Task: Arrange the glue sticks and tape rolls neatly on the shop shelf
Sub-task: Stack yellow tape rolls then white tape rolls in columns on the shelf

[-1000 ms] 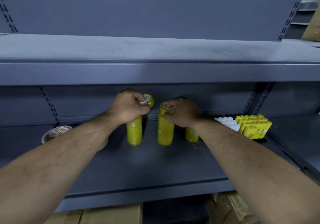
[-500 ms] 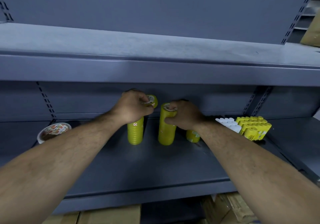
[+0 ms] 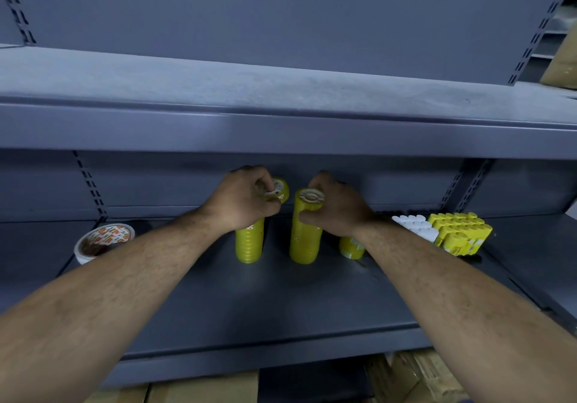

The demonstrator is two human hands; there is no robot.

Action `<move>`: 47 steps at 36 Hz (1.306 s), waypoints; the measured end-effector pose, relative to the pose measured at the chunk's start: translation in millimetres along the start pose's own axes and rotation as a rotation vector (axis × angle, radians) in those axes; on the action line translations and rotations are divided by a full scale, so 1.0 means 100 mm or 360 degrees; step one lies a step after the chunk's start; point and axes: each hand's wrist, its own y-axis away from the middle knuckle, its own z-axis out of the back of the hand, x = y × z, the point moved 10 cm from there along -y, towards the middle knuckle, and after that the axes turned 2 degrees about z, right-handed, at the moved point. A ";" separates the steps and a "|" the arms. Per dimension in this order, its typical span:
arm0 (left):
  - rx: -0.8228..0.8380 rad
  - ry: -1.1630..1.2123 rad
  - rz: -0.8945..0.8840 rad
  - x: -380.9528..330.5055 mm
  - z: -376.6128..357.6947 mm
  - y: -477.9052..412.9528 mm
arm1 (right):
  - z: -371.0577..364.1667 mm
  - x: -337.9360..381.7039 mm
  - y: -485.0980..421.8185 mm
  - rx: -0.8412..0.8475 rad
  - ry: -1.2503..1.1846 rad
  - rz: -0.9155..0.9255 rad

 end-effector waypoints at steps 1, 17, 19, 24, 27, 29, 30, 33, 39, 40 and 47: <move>-0.0009 0.0004 -0.0026 -0.03 0.01 0.02 | 0.06 0.03 0.01 -0.0073 -0.0041 0.0021; 0.0069 -0.0101 -0.0407 -0.44 -0.10 0.15 | 0.13 0.38 0.17 0.0031 -0.0293 0.0339; 0.0045 -0.0095 -0.0414 -0.42 -0.10 0.16 | 0.22 0.34 0.16 -0.0044 -0.0317 0.0302; 0.0011 -0.0045 -0.0403 -0.33 -0.11 0.19 | 0.43 0.08 0.14 -0.0306 -0.0465 0.0102; -0.0027 -0.0036 -0.0427 -0.33 -0.09 0.20 | 0.45 -0.02 0.16 -0.0342 -0.0463 0.0046; -0.0035 -0.0035 -0.0439 -0.33 -0.09 0.20 | 0.44 -0.06 0.18 -0.0330 -0.0491 0.0020; -0.0041 -0.0038 -0.0445 -0.32 -0.09 0.19 | 0.45 -0.06 0.18 -0.0326 -0.0484 0.0018; -0.0065 -0.0037 -0.0461 -0.29 -0.07 0.17 | 0.43 -0.07 0.19 -0.0323 -0.0489 0.0016; -0.0109 -0.0039 -0.0493 -0.25 -0.05 0.16 | 0.42 -0.08 0.19 -0.0304 -0.0441 0.0027; -0.0112 -0.0043 -0.0489 -0.25 -0.05 0.16 | 0.42 -0.07 0.19 -0.0311 -0.0446 0.0038; -0.0128 -0.0032 -0.0419 -0.20 -0.04 0.14 | 0.41 -0.06 0.17 -0.0363 -0.0455 0.0073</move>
